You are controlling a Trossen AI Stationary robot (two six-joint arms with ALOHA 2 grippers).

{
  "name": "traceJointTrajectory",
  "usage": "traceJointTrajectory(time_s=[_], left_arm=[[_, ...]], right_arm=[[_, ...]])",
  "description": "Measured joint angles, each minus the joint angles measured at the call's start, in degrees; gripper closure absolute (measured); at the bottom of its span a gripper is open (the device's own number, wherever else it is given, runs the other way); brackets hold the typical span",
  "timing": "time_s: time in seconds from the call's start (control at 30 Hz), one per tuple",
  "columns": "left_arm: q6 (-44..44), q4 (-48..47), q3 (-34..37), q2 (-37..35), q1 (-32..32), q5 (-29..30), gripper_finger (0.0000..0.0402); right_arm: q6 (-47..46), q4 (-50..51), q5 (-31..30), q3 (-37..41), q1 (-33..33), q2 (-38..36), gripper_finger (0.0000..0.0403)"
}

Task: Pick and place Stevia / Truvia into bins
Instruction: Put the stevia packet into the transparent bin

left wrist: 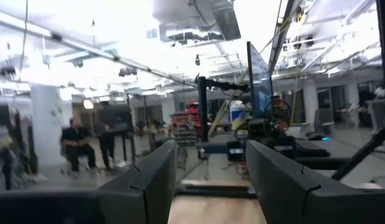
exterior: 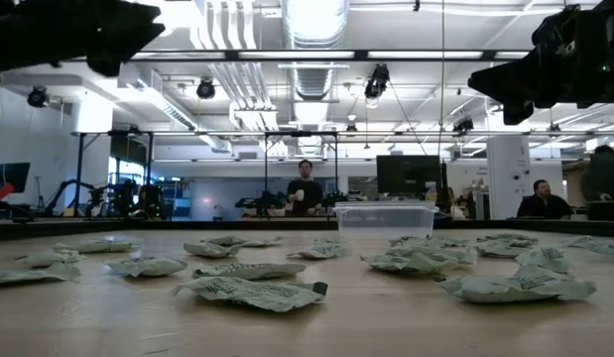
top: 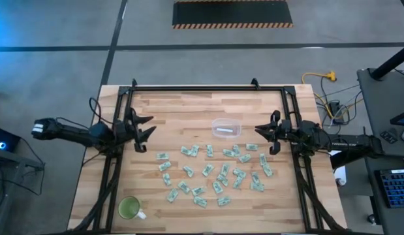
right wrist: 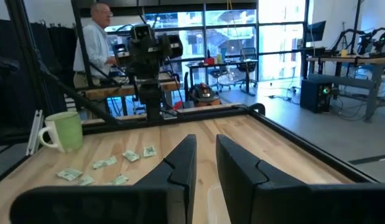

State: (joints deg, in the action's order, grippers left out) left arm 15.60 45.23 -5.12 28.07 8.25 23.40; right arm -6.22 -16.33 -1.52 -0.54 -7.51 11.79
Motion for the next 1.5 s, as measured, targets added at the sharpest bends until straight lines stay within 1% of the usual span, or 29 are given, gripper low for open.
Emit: traceJointTrajectory(time_s=[0.1,0.27,0.43,0.5,0.67,0.83,0.9,1.03,1.17,1.27,1.4,1.5], left_arm=[[5.2,4.1,-3.5,5.3,0.0,0.0,0.0223],[12.2,4.2,-9.4,15.4,0.0,0.0,0.0223],[13.7,3.3,-14.5,22.7,0.0,0.0,0.0223],[13.7,4.7,-16.6,24.7,0.0,0.0,0.0223],[13.7,3.4,-19.4,29.3,0.0,0.0,0.0223],[13.8,3.8,-20.6,30.3,0.0,0.0,0.0223],[13.8,3.9,-20.6,30.1,0.0,0.0,0.0223],[13.8,4.0,-20.4,28.6,0.0,0.3,0.0223],[13.9,3.8,-20.0,27.5,0.0,0.6,0.0223],[13.8,3.8,-19.6,27.2,0.0,0.6,0.0223],[13.8,3.3,-19.0,27.4,0.0,0.6,0.0223],[13.4,0.6,-18.7,27.4,0.0,0.8,0.0223]], right_arm=[[-1.2,-1.0,0.0,0.0,0.0,0.0,0.0349],[-2.6,-4.8,0.3,0.0,0.0,0.0,0.0349],[1.5,-12.6,0.9,0.0,0.0,-0.1,0.0349],[4.4,-16.1,2.1,0.0,0.0,0.0,0.0349],[10.8,-23.9,4.3,0.0,0.0,0.0,0.0349],[14.2,-29.7,6.5,-0.1,0.0,0.0,0.0349],[13.9,-29.4,6.5,-1.2,0.0,0.0,0.0349],[13.9,-24.3,6.5,-6.3,0.0,0.9,0.0349],[13.8,-15.1,6.5,-13.9,0.0,4.3,0.0349],[13.7,-6.9,6.5,-19.9,0.0,8.4,0.0349],[13.4,6.6,6.5,-27.8,0.0,14.8,0.0349],[11.6,17.4,6.5,-33.5,0.0,20.4,0.0349]])
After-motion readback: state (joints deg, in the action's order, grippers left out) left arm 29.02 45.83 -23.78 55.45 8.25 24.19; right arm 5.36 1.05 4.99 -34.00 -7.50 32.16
